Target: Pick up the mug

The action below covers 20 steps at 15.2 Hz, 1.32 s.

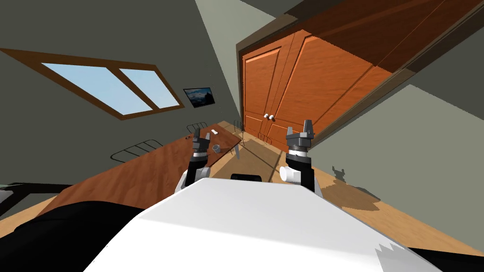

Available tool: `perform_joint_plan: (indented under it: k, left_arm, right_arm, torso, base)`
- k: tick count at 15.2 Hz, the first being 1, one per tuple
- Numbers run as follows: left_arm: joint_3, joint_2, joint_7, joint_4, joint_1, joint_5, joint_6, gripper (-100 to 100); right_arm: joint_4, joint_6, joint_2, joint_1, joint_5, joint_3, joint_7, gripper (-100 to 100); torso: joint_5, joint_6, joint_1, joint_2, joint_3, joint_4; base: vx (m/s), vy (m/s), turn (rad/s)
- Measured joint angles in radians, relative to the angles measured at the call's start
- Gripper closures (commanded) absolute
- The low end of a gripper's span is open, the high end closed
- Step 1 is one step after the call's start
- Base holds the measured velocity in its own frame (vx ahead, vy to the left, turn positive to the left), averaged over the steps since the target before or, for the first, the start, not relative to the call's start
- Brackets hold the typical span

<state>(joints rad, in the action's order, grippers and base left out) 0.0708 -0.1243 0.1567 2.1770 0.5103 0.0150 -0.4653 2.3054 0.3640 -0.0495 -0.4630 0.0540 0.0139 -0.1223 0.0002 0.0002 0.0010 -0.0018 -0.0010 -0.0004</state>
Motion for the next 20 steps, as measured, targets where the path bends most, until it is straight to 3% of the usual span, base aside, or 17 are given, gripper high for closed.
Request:
perform_joint_plan:
  k: [20]
  left_arm:
    - [0.058,-0.143,0.003,-0.050,0.048,-0.165,0.405,-100]
  right_arm:
    - [0.000,0.000,0.000,0.000,0.000,0.000,0.000,0]
  torso:
    - [0.000,0.000,0.000,-0.001,0.000,0.000]
  base:
    - [0.027,0.011,-0.070]
